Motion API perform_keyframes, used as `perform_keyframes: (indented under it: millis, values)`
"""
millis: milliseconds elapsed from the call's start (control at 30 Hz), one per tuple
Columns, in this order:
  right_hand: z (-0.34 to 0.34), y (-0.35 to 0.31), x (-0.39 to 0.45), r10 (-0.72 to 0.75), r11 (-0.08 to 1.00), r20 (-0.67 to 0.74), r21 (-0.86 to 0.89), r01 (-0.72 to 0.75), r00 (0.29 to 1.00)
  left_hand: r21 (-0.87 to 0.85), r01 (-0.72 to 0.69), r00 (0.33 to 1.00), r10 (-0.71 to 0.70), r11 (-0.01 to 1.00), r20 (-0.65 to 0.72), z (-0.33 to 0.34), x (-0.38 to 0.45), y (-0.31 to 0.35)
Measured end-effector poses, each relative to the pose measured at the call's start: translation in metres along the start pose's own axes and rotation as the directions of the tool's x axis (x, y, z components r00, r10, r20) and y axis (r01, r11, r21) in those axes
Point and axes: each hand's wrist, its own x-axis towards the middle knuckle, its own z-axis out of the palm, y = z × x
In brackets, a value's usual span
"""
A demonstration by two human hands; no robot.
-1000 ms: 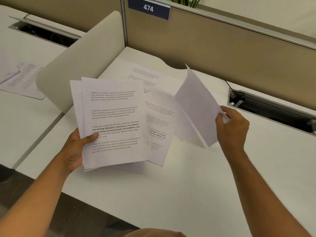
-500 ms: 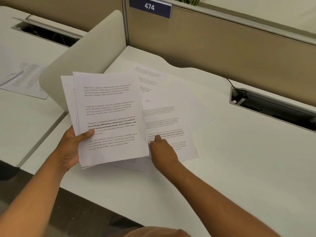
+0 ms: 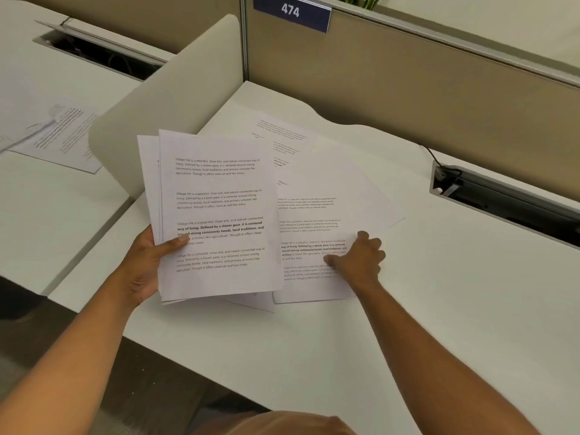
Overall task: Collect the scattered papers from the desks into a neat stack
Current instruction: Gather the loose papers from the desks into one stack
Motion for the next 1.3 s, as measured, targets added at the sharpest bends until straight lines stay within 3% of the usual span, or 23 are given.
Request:
perform_keyframes:
  millis: [133, 233, 300, 433, 667, 800, 933, 1067, 1167, 1300]
  values:
    - [-0.002, 0.005, 0.006, -0.008, 0.97, 0.0, 0.242, 0.008, 1.0, -0.016, 0.019, 1.0, -0.019, 1.0, 0.006, -0.001, 0.004, -0.004]
    - [0.003, -0.001, 0.003, 0.013, 0.945, 0.038, 0.327, -0.025, 0.999, -0.012, 0.015, 1.0, -0.015, 1.0, 0.015, -0.002, 0.006, -0.003]
    - [0.013, -0.012, -0.004, -0.004, 0.943, 0.053, 0.331, -0.013, 0.999, -0.011, 0.018, 1.0, -0.018, 1.0, 0.019, -0.004, 0.009, -0.004]
    - [0.026, -0.039, -0.014, -0.013, 0.99, 0.013, 0.142, 0.011, 1.0, -0.008, 0.029, 0.999, -0.028, 1.0, 0.024, -0.006, 0.014, -0.007]
    - [0.03, -0.056, -0.002, 0.108, 0.93, 0.067, 0.346, -0.125, 0.992, -0.004, 0.044, 0.998, -0.044, 0.999, 0.034, -0.013, 0.021, -0.009]
    - [0.015, -0.034, 0.013, 0.026, 0.899, 0.097, 0.432, -0.065, 0.995, 0.01, 0.052, 0.998, -0.052, 0.999, 0.045, -0.017, 0.025, -0.011]
    - [-0.027, -0.002, 0.023, -0.066, 0.851, 0.005, 0.523, 0.054, 0.998, 0.021, 0.06, 0.997, -0.061, 0.998, 0.041, -0.017, 0.029, -0.011]
    - [-0.08, 0.037, 0.023, -0.045, 0.771, -0.067, 0.632, 0.078, 0.997, 0.036, 0.07, 0.996, -0.072, 0.997, 0.047, -0.006, 0.035, -0.012]
    - [-0.108, 0.052, 0.012, -0.046, 0.696, -0.034, 0.716, 0.057, 0.998, 0.048, 0.078, 0.995, -0.081, 0.996, 0.056, 0.01, 0.037, -0.014]
    - [-0.099, 0.05, -0.005, -0.194, 0.62, 0.023, 0.778, 0.104, 0.981, 0.06, 0.072, 0.994, -0.077, 0.996, 0.083, 0.048, 0.034, -0.021]
